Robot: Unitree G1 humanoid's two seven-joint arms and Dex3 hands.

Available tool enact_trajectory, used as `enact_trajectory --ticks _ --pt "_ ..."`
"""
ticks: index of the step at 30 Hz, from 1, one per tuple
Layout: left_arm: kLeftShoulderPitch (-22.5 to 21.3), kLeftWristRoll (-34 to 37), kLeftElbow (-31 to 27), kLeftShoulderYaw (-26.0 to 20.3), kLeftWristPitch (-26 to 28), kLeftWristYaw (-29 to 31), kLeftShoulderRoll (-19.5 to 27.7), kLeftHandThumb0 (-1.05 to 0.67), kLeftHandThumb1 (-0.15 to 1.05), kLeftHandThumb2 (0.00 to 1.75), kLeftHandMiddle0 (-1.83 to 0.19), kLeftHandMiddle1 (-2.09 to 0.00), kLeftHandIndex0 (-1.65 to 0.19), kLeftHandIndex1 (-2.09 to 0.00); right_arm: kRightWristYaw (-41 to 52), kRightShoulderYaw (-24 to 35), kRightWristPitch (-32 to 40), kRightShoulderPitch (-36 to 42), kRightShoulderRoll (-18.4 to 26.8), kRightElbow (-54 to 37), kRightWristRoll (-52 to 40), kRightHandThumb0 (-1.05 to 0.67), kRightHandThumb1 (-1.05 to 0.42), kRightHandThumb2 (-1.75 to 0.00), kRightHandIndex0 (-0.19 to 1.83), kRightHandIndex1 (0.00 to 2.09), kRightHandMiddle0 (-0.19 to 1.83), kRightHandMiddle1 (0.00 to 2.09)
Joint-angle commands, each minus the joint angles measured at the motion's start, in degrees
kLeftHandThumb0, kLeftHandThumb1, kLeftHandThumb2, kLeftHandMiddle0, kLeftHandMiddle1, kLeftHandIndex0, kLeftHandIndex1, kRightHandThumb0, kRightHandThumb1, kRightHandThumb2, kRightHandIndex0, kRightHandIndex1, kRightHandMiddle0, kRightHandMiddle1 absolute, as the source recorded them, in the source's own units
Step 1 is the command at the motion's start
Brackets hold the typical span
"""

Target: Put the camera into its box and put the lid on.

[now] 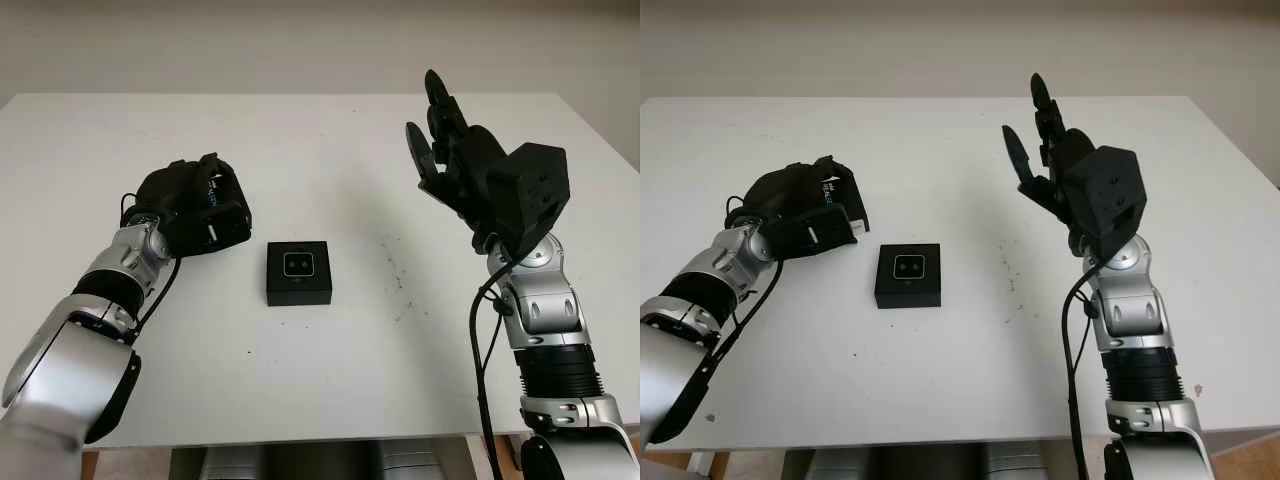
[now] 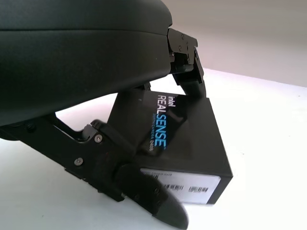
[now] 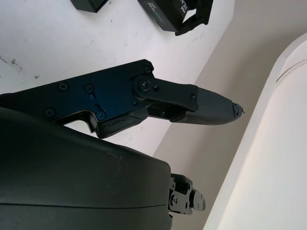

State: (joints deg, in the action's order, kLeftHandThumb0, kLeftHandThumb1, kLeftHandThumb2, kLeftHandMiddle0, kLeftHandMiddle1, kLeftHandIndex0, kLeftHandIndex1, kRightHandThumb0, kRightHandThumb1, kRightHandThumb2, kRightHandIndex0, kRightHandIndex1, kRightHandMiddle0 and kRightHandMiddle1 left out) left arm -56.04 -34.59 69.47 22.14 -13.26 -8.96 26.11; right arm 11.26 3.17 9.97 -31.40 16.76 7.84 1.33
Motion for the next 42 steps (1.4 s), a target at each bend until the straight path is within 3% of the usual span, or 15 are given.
enact_trajectory --ticks 1,11,16,20,27,29,31,36,42 --pt "-0.6 0.6 -1.9 -0.6 -1.2 0.2 1.1 -0.26 1.02 0.06 -0.14 -2.09 -0.07 -2.02 -0.4 0.0 -1.2 0.3 0.1 -0.4 0.2 -0.71 -1.05 -0.6 -0.15 0.06 -0.16 0.06" --pt "0.5 7.1 -12.9 -6.1 1.3 7.3 3.0 -0.25 1.04 0.05 -0.07 -2.08 -0.01 -2.08 -1.2 -0.5 -3.3 0.5 -0.3 1.1 0.7 -0.72 -1.05 -0.59 -0.12 0.07 -0.13 0.07" --pt "2.2 9.9 -22.3 -8.6 6.4 13.4 3.8 -0.26 1.04 0.05 -0.07 -1.92 -0.01 -1.97 -1.5 -0.8 -3.9 0.4 -0.4 1.5 1.0 -0.7 -1.05 -0.6 -0.1 0.08 -0.11 0.07" --pt "3.9 11.4 -32.0 -10.1 12.3 18.7 4.1 -0.27 1.04 0.05 -0.05 -1.92 0.03 -2.04 -1.5 -0.7 -4.5 0.3 -0.8 2.1 0.8 -0.69 -1.05 -0.6 -0.09 0.08 -0.1 0.07" --pt "7.8 10.5 -46.8 -10.2 21.5 25.2 4.2 -0.3 1.04 0.05 -0.1 -1.71 -0.04 -1.99 -1.0 -0.7 -3.5 0.3 -1.1 1.5 0.2 -0.7 -1.05 -0.59 -0.09 0.07 -0.1 0.07" --pt "8.9 10.7 -51.1 -10.0 24.3 27.9 4.2 -0.3 1.03 0.05 -0.17 -1.99 -0.09 -2.07 -0.8 -0.7 -3.1 0.3 -1.1 1.3 0.0 -0.7 -1.05 -0.58 -0.09 0.07 -0.1 0.07" --pt "10.1 11.2 -55.5 -10.1 26.7 30.8 4.2 -0.3 1.02 0.05 -0.21 -2.07 -0.12 -2.09 -0.6 -0.8 -2.6 0.4 -1.1 1.0 0.0 -0.7 -1.05 -0.58 -0.1 0.06 -0.11 0.07" --pt "12.4 11.2 -63.8 -9.6 29.8 36.4 4.6 -0.31 1.01 0.05 -0.15 -2.09 -0.14 -2.09 -0.4 -1.3 -1.3 0.6 -1.1 -0.1 0.4 -0.69 -1.05 -0.6 -0.11 0.06 -0.12 0.06" --pt "14.2 9.3 -70.6 -8.3 31.3 40.4 5.4 -0.29 1.0 0.05 -0.31 -2.09 -0.29 -2.09 -0.3 -1.2 -0.2 0.7 -1.4 -0.7 -0.2 -0.7 -1.05 -0.59 -0.12 0.05 -0.12 0.06"
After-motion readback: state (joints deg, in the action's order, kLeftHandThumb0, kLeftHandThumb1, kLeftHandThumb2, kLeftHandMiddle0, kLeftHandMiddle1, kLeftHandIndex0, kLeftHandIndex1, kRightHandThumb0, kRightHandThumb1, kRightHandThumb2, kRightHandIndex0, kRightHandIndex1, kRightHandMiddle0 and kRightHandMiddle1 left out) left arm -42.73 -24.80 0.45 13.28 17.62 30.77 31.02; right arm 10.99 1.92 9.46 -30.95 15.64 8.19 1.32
